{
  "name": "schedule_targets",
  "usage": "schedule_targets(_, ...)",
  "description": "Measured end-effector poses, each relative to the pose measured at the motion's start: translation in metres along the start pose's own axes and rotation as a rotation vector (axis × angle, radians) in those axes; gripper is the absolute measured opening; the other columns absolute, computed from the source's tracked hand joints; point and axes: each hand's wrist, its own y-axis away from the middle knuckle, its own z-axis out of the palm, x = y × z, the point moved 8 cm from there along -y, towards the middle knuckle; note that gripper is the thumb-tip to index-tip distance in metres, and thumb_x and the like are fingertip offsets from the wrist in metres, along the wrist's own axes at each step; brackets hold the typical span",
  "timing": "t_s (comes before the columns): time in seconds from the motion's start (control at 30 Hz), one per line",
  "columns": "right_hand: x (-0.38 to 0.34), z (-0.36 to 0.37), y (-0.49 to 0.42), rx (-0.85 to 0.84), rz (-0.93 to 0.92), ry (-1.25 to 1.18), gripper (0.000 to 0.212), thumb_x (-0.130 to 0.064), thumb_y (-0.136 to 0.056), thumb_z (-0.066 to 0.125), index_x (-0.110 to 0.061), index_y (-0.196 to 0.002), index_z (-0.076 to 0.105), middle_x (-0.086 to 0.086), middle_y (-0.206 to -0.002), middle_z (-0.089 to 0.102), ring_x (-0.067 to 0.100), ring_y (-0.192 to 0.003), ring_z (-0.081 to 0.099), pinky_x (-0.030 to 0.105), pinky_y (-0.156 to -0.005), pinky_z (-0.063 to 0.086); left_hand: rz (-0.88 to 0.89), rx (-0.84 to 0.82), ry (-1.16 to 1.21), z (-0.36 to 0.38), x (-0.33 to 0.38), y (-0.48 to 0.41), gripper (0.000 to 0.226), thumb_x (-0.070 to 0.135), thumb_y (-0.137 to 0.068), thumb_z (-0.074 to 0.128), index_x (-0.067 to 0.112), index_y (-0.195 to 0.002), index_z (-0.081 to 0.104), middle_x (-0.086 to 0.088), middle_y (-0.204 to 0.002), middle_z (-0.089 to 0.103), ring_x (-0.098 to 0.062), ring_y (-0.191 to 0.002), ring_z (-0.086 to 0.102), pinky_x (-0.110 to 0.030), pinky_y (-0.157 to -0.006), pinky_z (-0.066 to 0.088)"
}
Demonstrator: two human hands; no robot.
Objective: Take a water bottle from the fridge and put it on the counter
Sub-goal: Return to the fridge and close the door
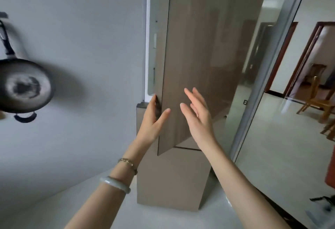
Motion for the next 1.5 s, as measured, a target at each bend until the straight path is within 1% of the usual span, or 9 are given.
schedule_targets(0.2, 0.035, 0.046, -0.059, -0.014, -0.041, 0.02, 0.046, -0.028, -0.094, 0.057, -0.035, -0.138, 0.047, -0.017, -0.152, 0.026, -0.001, -0.145, 0.02, 0.024, -0.116, 0.021, 0.022, 0.114, -0.038, -0.056, -0.04, -0.073, 0.055, 0.025, -0.094, 0.055, 0.072, -0.118, 0.037, 0.041, -0.118, 0.057, 0.007, -0.111, 0.059, -0.011, -0.087, 0.047)
schedule_targets(0.27, 0.049, 0.062, -0.084, 0.007, -0.054, 0.068, 0.047, -0.025, -0.094, 0.057, -0.035, -0.139, 0.046, -0.015, -0.155, 0.025, -0.006, -0.143, 0.017, 0.011, -0.111, 0.017, 0.013, 0.145, -0.052, -0.072, -0.064, -0.099, 0.058, 0.021, -0.094, 0.056, 0.062, -0.13, 0.036, 0.039, -0.118, 0.056, 0.01, -0.11, 0.057, -0.011, -0.09, 0.046)
schedule_targets(0.37, 0.068, 0.087, -0.125, 0.036, -0.081, 0.149, 0.051, -0.023, -0.094, 0.057, -0.033, -0.142, 0.042, -0.014, -0.153, 0.022, -0.01, -0.14, 0.014, 0.0, -0.105, 0.011, -0.001, 0.191, -0.098, -0.094, -0.1, -0.141, 0.053, 0.01, -0.095, 0.056, 0.023, -0.143, 0.038, 0.019, -0.122, 0.054, -0.003, -0.113, 0.056, -0.012, -0.09, 0.046)
schedule_targets(0.5, 0.103, 0.124, -0.18, 0.024, -0.055, 0.392, 0.06, -0.024, -0.096, 0.053, -0.03, -0.149, 0.027, -0.001, -0.163, 0.005, 0.01, -0.15, 0.003, 0.024, -0.117, 0.009, 0.0, 0.153, -0.13, -0.117, -0.129, -0.194, 0.046, 0.002, -0.091, 0.058, 0.018, -0.133, 0.046, 0.025, -0.114, 0.054, -0.013, -0.106, 0.059, -0.008, -0.081, 0.047)
schedule_targets(0.6, 0.131, 0.142, -0.213, -0.021, -0.025, 0.592, 0.064, -0.024, -0.098, 0.049, -0.026, -0.152, 0.016, 0.008, -0.164, -0.005, 0.025, -0.151, -0.002, 0.036, -0.119, 0.007, -0.018, 0.121, -0.122, -0.127, -0.149, -0.229, 0.045, 0.004, -0.091, 0.058, 0.019, -0.132, 0.049, 0.012, -0.12, 0.059, -0.012, -0.104, 0.06, -0.004, -0.074, 0.046)
schedule_targets(0.9, 0.185, 0.171, -0.269, -0.001, -0.091, 0.942, 0.067, -0.03, -0.095, 0.052, -0.024, -0.153, 0.018, 0.019, -0.161, -0.005, 0.039, -0.148, 0.005, 0.049, -0.119, 0.011, -0.036, 0.116, -0.084, -0.133, -0.196, -0.306, 0.038, 0.021, -0.093, 0.063, 0.021, -0.13, 0.053, 0.018, -0.114, 0.062, 0.005, -0.102, 0.059, -0.007, -0.08, 0.047)
schedule_targets(1.07, 0.206, 0.179, -0.295, 0.046, -0.129, 0.991, 0.066, -0.028, -0.091, 0.058, -0.021, -0.15, 0.029, 0.023, -0.16, 0.008, 0.044, -0.145, 0.018, 0.057, -0.115, 0.022, -0.033, 0.132, -0.112, -0.129, -0.216, -0.345, 0.04, 0.015, -0.094, 0.061, 0.01, -0.132, 0.052, -0.003, -0.127, 0.06, -0.018, -0.11, 0.059, -0.032, -0.093, 0.05)
schedule_targets(1.37, 0.224, 0.183, -0.302, 0.207, -0.231, 1.081, 0.074, -0.03, -0.083, 0.067, -0.021, -0.149, 0.033, 0.026, -0.157, 0.02, 0.037, -0.142, 0.015, 0.059, -0.111, 0.024, 0.004, 0.091, -0.134, -0.134, -0.23, -0.359, 0.03, 0.023, -0.091, 0.065, 0.024, -0.12, 0.055, 0.008, -0.118, 0.063, -0.006, -0.108, 0.06, -0.022, -0.083, 0.049)
schedule_targets(1.5, 0.224, 0.182, -0.303, 0.221, -0.229, 1.06, 0.072, -0.029, -0.084, 0.065, -0.022, -0.148, 0.034, 0.025, -0.157, 0.02, 0.036, -0.141, 0.015, 0.058, -0.111, 0.025, -0.017, 0.084, -0.136, -0.131, -0.233, -0.357, 0.035, 0.024, -0.092, 0.064, 0.022, -0.125, 0.051, 0.011, -0.116, 0.063, 0.009, -0.1, 0.057, -0.006, -0.077, 0.046)
